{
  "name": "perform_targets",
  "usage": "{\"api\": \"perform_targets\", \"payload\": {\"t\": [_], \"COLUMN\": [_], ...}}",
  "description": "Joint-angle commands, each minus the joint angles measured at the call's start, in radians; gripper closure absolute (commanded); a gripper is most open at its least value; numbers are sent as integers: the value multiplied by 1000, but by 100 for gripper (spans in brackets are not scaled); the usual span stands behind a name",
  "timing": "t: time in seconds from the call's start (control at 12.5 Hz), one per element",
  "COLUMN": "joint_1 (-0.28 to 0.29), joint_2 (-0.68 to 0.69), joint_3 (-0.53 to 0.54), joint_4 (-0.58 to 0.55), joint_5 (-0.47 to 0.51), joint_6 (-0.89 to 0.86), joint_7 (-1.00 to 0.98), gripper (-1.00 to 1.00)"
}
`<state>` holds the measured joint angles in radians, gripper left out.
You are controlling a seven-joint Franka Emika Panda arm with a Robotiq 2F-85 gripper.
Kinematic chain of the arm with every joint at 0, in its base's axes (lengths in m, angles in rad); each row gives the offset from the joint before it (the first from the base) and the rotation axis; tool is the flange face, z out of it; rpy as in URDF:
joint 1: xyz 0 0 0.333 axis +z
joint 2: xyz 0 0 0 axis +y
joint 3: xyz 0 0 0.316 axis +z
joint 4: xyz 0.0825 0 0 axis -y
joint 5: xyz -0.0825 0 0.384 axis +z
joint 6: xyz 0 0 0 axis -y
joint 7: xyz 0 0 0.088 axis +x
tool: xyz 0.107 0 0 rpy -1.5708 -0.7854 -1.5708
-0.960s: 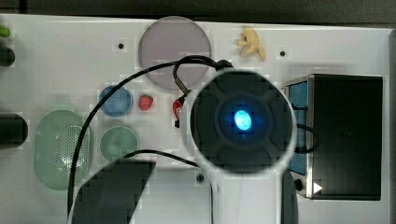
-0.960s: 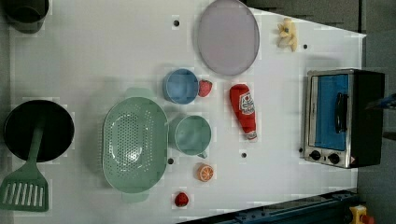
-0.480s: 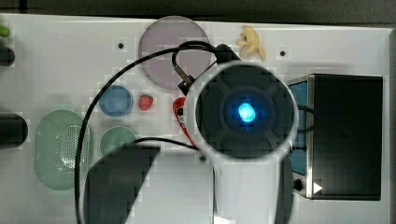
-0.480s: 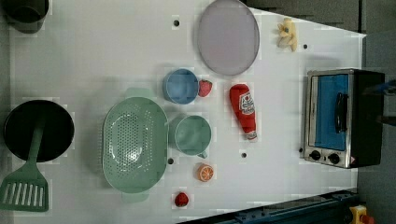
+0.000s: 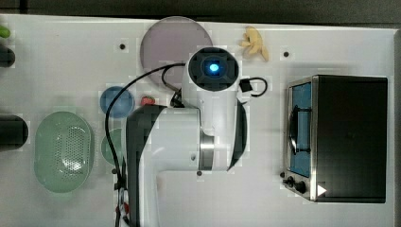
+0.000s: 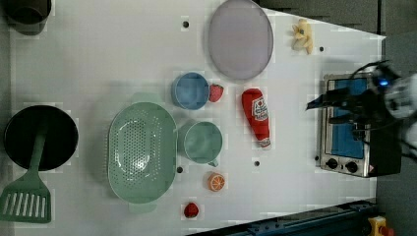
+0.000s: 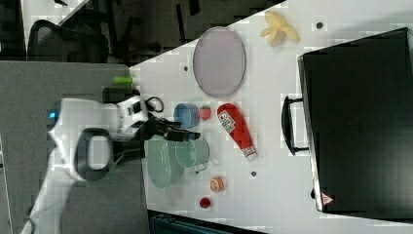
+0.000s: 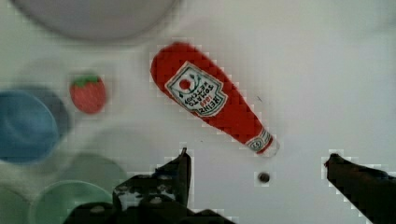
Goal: Pick Ketchup from the table and place it in strainer.
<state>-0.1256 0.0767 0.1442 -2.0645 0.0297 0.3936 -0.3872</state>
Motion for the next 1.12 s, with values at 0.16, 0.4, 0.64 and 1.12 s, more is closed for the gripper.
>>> {"api": "perform_targets", "payload": {"t": [0.16,0.4,0.64,1.12], "joint_1": [-2,-1,1,1], "joint_2": [18,90,163,283], "joint_3": [16,24,35,19], "joint_4": [-61,-119,-159,-237], "joint_5": [1,1,0,-40], "joint_6": [186,316,460,621], "joint_7": [-328,-455,-557,-569], "gripper": [-100,-100,-100,-100]}}
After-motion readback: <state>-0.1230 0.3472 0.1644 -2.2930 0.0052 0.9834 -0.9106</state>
